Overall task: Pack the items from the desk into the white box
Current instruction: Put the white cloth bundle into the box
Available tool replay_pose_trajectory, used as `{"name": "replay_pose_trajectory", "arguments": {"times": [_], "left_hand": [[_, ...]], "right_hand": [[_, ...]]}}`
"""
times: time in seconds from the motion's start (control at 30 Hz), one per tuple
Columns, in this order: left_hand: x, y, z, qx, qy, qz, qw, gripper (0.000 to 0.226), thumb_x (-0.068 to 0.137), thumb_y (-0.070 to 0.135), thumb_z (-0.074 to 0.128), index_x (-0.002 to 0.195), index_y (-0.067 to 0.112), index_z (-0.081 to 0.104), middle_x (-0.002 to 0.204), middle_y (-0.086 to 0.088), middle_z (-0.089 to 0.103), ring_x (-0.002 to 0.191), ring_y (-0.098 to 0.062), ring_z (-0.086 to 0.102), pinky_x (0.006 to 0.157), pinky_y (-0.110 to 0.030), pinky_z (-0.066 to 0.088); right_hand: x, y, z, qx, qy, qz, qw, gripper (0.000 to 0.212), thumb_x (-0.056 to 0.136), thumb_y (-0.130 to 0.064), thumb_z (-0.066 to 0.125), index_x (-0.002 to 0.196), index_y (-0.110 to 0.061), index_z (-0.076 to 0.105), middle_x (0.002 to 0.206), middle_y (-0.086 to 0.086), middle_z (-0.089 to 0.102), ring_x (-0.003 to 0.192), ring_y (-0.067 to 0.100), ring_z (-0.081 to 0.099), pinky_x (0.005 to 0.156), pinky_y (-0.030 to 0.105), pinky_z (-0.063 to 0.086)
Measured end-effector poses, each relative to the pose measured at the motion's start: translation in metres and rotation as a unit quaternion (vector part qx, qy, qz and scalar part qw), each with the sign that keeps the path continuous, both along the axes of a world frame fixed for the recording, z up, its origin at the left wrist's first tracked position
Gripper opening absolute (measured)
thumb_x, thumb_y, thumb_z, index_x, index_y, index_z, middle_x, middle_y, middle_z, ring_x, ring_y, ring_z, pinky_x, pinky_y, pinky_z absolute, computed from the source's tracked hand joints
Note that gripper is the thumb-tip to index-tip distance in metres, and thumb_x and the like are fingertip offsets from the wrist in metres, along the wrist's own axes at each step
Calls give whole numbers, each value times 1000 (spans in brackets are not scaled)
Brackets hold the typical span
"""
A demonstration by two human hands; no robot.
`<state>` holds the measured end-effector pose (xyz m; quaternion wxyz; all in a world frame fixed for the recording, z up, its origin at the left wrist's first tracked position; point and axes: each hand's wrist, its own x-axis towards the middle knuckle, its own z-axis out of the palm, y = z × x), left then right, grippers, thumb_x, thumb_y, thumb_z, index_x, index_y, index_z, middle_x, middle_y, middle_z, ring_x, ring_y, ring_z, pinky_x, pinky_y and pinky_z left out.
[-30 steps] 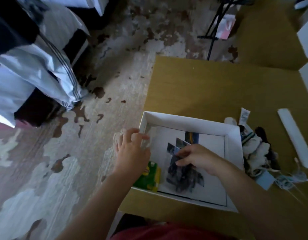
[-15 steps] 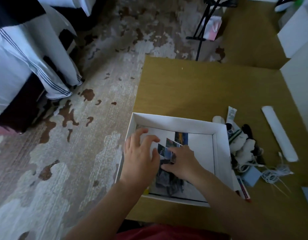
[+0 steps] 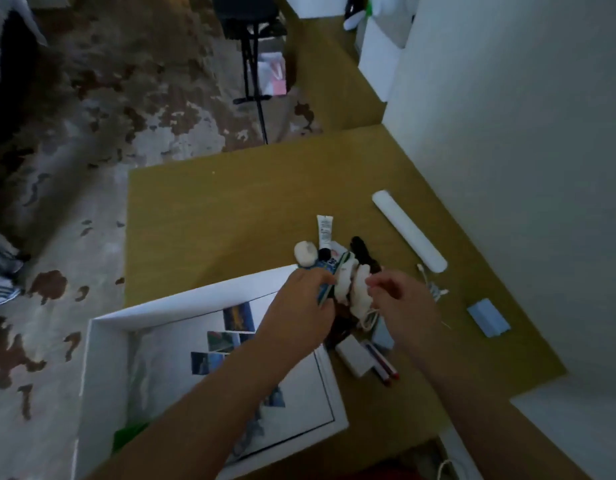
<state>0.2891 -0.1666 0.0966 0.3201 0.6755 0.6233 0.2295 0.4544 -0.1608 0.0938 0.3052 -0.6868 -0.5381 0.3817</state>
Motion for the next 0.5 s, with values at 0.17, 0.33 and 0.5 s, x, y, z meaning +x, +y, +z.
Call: {"name": "replay_pose_trajectory", "arguments": {"times": [0.17, 0.33, 0.5], "left_hand": [[42, 36, 4, 9, 199, 29, 980, 34, 85, 20, 51, 120, 25, 50, 115, -3, 59, 101, -23, 57, 80, -32, 36], [75, 62, -1, -3, 161, 29, 987, 36, 85, 27, 55, 120, 25, 49, 119, -5, 54, 103, -23, 55, 78, -35, 44], [97, 85, -40, -162, 172, 40, 971, 73, 82, 41, 65, 140, 17, 27, 133, -15, 42, 118, -32, 48, 94, -44, 46]], "right_hand": [[44, 7, -33, -71, 8, -38, 997, 20, 86, -9, 56, 83, -27, 63, 88, 0, 66, 80, 16, 63, 62, 24, 48], [53, 27, -67, -111, 16, -20, 994, 20, 86, -7, 54, 85, -26, 61, 91, 0, 63, 85, 15, 61, 70, 27, 50], [49, 47, -88, -106, 6, 7, 994, 15, 86, -10, 56, 88, -25, 59, 83, -8, 54, 75, 5, 49, 55, 11, 33]]}}
